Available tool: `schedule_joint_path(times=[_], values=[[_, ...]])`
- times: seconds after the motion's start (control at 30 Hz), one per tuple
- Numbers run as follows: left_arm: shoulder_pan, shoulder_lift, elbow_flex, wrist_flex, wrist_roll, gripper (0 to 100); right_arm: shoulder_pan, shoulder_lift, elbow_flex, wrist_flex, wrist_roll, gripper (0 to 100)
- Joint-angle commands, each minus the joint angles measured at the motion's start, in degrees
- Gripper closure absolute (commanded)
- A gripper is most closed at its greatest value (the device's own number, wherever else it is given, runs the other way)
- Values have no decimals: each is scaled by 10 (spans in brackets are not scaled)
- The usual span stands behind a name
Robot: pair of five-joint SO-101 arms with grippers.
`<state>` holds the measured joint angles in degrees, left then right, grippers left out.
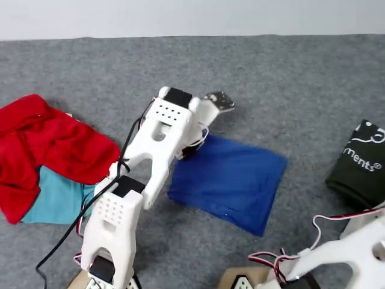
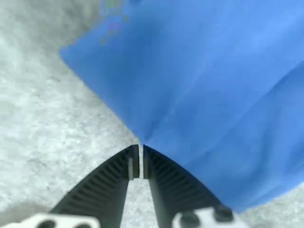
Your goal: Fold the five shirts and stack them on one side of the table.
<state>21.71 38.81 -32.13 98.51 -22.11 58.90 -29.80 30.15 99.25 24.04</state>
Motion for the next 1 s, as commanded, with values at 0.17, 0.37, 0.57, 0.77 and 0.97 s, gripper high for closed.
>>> schedule_joint_path(times=[0.17,0.37,0.57,0.77,0.97], values=[[68,-55,-77,18,-1,978,-6,-22,-4,9,4,989],[78,-12,-77,-58,0,978,-6,-22,-4,9,4,989],[40,49,-77,-152,15,978,-17,-22,-4,9,5,989],[13,98,-78,-152,11,978,-59,-22,-4,9,4,989],[7,106,-100,-151,11,978,-83,-22,-4,9,3,989]])
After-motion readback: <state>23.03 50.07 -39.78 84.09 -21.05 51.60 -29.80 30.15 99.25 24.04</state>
